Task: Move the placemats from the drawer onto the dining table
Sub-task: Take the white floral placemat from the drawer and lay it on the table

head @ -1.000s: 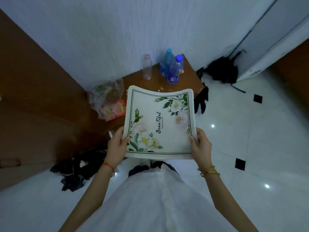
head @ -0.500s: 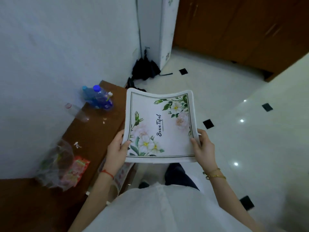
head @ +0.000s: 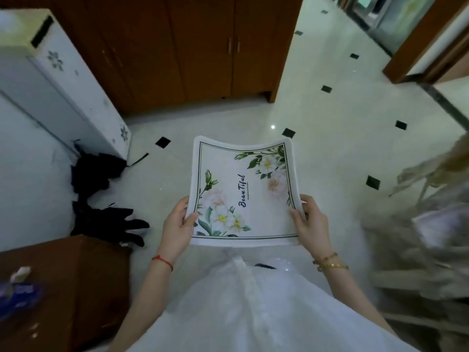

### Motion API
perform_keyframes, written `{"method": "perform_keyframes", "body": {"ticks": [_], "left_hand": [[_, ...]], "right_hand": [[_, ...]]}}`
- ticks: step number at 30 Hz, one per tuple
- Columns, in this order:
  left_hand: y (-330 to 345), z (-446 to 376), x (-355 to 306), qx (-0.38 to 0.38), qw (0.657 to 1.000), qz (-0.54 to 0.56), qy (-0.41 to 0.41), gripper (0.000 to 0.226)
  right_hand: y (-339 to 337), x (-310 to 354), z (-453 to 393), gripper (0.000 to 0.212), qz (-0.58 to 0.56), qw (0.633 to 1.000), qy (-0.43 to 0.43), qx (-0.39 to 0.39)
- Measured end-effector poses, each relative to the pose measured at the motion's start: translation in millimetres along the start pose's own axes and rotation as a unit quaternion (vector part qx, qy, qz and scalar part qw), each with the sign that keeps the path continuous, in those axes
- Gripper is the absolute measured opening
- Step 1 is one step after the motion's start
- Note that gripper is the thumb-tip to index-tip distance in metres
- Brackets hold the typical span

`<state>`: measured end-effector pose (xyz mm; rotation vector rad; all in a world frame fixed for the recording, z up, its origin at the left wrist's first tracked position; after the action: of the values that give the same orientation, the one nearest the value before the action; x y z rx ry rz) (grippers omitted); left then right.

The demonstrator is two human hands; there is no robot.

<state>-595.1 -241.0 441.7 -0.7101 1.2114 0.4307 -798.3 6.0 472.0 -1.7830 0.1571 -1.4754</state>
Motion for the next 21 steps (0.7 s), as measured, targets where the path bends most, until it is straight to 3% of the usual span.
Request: {"method": "perform_keyframes", "body": {"ticks": [6,15,21], "left_hand": [[97.4,-112.3,-61.5,0.058,0.998,-0.008,0.026,0.041],[219.8,-272.8,-101.6,0.138,0.988,-0.048,0.047,0.041],[326.7,-411.3,-177.8,0.212,0.97,-0.069,0.097,0.04]], "right_hand": [[-64.3,-43.7,-88.8,0.032,0.011,0.996,0.057,-0.068],[-97.0,-114.3,-209.8,0.03,-0.022,0.981,0.137,-0.132],[-153.4,-148.1,-329.9,0.032,-0.016,0.963,0.167,-0.212]]}}
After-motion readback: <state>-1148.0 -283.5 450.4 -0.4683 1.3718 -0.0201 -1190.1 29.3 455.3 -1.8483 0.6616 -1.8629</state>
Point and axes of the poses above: each hand's wrist, its own z-axis away from the middle knuckle, its own y-axis out of the palm, x = y × z, the point moved 6 cm from there along -z, towards the middle knuckle
